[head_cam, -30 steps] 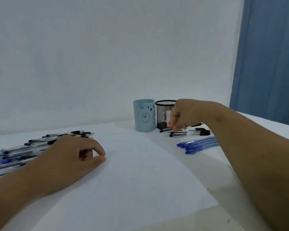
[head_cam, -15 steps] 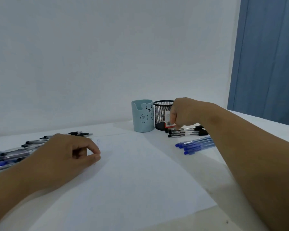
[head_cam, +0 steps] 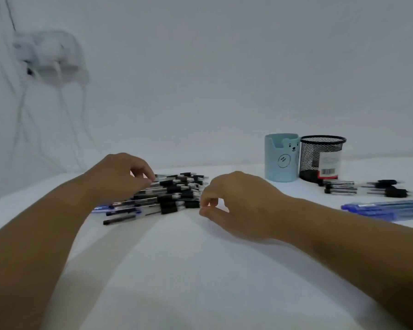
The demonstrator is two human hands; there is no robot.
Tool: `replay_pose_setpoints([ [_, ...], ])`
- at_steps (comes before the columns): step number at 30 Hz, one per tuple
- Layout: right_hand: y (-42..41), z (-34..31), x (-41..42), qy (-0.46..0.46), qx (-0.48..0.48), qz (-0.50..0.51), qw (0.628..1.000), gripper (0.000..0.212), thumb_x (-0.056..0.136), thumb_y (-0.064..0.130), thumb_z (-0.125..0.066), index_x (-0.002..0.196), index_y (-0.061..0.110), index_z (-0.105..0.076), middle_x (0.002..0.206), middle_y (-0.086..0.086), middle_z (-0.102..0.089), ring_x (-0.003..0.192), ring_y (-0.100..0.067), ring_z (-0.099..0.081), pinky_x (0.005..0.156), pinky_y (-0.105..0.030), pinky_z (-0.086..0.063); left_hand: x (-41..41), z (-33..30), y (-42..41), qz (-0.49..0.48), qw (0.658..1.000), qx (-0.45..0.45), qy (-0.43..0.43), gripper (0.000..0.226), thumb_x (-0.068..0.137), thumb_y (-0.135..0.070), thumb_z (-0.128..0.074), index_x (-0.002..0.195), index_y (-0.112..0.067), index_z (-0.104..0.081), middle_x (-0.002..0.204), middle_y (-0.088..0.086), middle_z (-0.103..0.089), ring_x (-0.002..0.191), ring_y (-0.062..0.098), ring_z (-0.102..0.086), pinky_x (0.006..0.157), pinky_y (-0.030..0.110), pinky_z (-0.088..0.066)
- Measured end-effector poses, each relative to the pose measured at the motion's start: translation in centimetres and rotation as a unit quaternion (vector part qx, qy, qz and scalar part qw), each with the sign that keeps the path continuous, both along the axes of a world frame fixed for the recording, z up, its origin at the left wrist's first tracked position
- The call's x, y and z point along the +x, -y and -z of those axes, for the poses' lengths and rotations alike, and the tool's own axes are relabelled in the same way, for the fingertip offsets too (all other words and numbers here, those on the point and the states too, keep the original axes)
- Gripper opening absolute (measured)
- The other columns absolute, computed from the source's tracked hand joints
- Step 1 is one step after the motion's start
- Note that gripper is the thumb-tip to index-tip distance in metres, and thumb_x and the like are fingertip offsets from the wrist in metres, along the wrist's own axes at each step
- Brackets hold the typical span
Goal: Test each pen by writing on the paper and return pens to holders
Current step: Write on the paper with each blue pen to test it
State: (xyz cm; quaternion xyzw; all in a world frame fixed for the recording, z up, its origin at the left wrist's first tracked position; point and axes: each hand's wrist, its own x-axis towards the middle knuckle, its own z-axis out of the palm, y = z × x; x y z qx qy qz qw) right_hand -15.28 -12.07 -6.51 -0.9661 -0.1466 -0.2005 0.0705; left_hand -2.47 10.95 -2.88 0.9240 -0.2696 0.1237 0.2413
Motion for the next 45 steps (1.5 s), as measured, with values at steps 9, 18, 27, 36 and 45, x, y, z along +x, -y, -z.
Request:
replay_pose_setpoints([
  [9, -1.1, 1.9, 1.5, -0.002, 0.019, -0.108, 0.994, 0.026, 0.097, 0.048, -0.048, 0.097, 0.031, -0.068, 0.094, 0.018, -0.06, 0.094, -0.002, -0.052, 0.086, -0.034, -0.048, 2.7, -0.6, -5.7, -0.162, 0.967, 0.169, -0.097, 0.039, 0.086, 0.006, -0.049, 0.092, -0.027, -0.069, 0.106, -0.002, -0.06, 0.09, 0.016, -0.056, 0.073, 0.026, -0.042],
  [18, -1.1, 1.9, 1.6, -0.006, 0.014, -0.117, 0.993, 0.023, 0.099, 0.045, -0.051, 0.098, 0.03, -0.069, 0.093, 0.019, -0.061, 0.095, -0.001, -0.051, 0.088, -0.033, -0.047, 2.5, -0.4, -5.8, -0.169, 0.962, 0.173, -0.125, 0.028, 0.084, 0.005, -0.066, 0.088, -0.02, -0.078, 0.09, 0.001, -0.073, 0.085, 0.016, -0.065, 0.076, 0.027, -0.053],
  [27, -0.9, 2.0, 1.6, -0.009, 0.022, -0.118, 0.993, 0.022, 0.099, 0.045, -0.052, 0.099, 0.031, -0.069, 0.096, 0.019, -0.061, 0.099, -0.002, -0.052, 0.09, -0.033, -0.047, 2.1, -0.7, -5.5, -0.17, 0.955, 0.208, -0.126, 0.014, 0.073, -0.016, -0.087, 0.082, -0.023, -0.079, 0.087, 0.001, -0.077, 0.074, 0.013, -0.063, 0.062, 0.017, -0.046],
  [36, -0.8, 2.1, 1.7, -0.001, 0.029, -0.128, 0.991, 0.023, 0.098, 0.046, -0.051, 0.099, 0.031, -0.069, 0.096, 0.019, -0.061, 0.099, -0.001, -0.052, 0.09, -0.032, -0.047, 1.9, -1.2, -5.6, -0.19, 0.955, 0.211, -0.091, 0.008, 0.094, -0.016, -0.062, 0.089, -0.012, -0.068, 0.085, 0.002, -0.058, 0.07, 0.014, -0.05, 0.061, 0.017, -0.042],
  [45, -0.7, 1.9, 1.7, 0.022, 0.108, -0.11, 0.988, 0.014, 0.095, 0.039, -0.062, 0.101, 0.03, -0.071, 0.088, 0.018, -0.066, 0.083, -0.001, -0.057, 0.073, -0.014, -0.042, 0.2, -1.8, -2.6, -0.066, 0.986, -0.153, 0.014, 0.018, 0.099, -0.002, -0.049, 0.095, -0.016, -0.059, 0.086, 0.012, -0.066, 0.07, 0.028, -0.065, 0.045, 0.025, -0.046],
])
